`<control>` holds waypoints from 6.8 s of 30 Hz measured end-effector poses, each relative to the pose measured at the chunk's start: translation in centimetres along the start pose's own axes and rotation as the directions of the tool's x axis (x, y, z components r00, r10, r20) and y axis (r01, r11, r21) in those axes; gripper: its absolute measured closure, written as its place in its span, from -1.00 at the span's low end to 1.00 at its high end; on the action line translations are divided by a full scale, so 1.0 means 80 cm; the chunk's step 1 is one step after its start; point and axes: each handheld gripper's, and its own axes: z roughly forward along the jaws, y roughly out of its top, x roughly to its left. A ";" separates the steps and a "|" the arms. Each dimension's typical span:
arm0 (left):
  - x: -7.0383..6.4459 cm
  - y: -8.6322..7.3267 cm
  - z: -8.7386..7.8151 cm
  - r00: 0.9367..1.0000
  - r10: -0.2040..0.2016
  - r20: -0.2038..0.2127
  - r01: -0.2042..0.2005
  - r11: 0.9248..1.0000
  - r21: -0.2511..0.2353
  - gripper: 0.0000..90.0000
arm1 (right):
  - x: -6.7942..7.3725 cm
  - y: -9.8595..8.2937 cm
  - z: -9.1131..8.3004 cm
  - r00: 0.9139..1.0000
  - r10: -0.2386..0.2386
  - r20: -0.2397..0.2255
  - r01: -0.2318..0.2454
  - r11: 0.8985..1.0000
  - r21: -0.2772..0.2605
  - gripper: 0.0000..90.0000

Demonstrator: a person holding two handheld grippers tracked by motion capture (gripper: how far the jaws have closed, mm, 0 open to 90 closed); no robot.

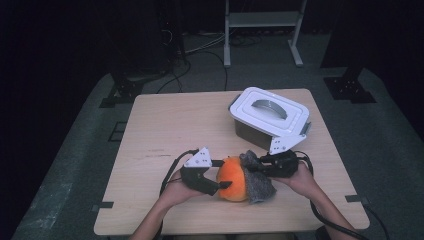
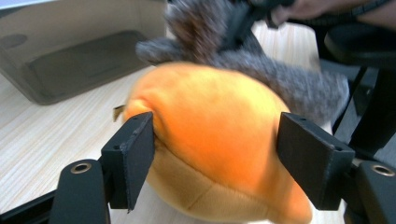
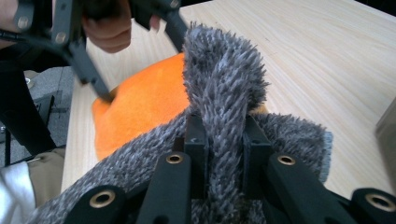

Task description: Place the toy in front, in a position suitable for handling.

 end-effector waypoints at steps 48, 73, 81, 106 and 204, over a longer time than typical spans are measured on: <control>-0.010 -0.008 0.006 0.994 0.105 -0.007 -0.103 0.986 0.127 -0.33 | 0.049 0.045 0.030 0.985 -0.167 -0.051 0.169 0.985 0.039 0.69; 0.022 -0.025 -0.013 0.998 -0.041 0.051 0.034 0.992 0.120 -0.44 | 0.043 0.015 0.028 0.995 -0.081 -0.050 0.082 0.996 0.028 0.69; 0.014 -0.023 -0.009 0.998 0.000 0.065 -0.008 0.993 0.120 -0.23 | 0.046 0.016 0.024 0.994 -0.093 -0.052 0.095 0.995 0.035 0.69; 0.008 -0.019 -0.009 0.992 0.014 0.123 -0.032 0.989 0.145 -0.12 | 0.042 -0.001 0.008 0.997 -0.053 -0.054 0.055 0.998 0.044 0.69; -0.005 -0.018 -0.013 0.966 0.242 0.092 -0.249 0.965 0.077 0.11 | 0.028 0.027 0.014 0.997 -0.064 -0.038 0.064 0.998 0.001 0.68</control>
